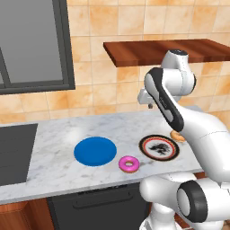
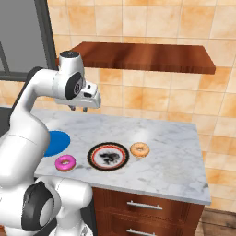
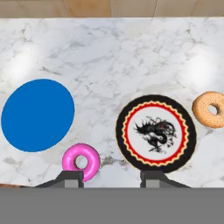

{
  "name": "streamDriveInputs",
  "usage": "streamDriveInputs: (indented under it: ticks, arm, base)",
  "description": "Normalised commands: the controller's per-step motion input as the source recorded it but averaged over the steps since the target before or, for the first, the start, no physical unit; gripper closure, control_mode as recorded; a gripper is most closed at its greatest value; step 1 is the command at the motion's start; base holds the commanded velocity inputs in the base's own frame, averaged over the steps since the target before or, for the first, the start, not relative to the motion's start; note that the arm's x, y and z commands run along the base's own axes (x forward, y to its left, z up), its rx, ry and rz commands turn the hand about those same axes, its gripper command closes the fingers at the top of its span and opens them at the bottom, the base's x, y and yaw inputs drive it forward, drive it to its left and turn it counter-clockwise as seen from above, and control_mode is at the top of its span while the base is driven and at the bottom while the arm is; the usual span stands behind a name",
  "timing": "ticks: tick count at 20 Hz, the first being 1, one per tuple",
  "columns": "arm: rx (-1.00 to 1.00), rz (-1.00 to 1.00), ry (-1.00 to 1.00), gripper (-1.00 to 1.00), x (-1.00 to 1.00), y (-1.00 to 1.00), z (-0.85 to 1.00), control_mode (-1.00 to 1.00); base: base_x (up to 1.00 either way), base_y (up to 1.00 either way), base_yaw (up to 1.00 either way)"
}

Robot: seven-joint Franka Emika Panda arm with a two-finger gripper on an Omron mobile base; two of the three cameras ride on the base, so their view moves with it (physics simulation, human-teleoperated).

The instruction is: Place the pastries on the plates.

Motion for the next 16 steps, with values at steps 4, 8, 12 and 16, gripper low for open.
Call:
streamDriveInputs:
  ticks: [4, 8, 12, 16]
  arm:
    - [0.0, 0.0, 0.02, -1.0, -0.06, 0.0, -0.01, -1.0]
    - [0.04, 0.0, 0.02, -1.0, -0.07, 0.1, -0.39, -1.0]
    - [0.01, 0.0, 0.07, -1.0, -0.05, 0.08, -0.25, -1.0]
    - [0.0, 0.0, 0.05, -1.0, 0.0, 0.17, -0.38, -1.0]
  base:
    - [0.0, 0.0, 0.0]
    - [0.0, 0.0, 0.0]
    - [0.0, 0.0, 0.0]
    - [0.0, 0.0, 0.0]
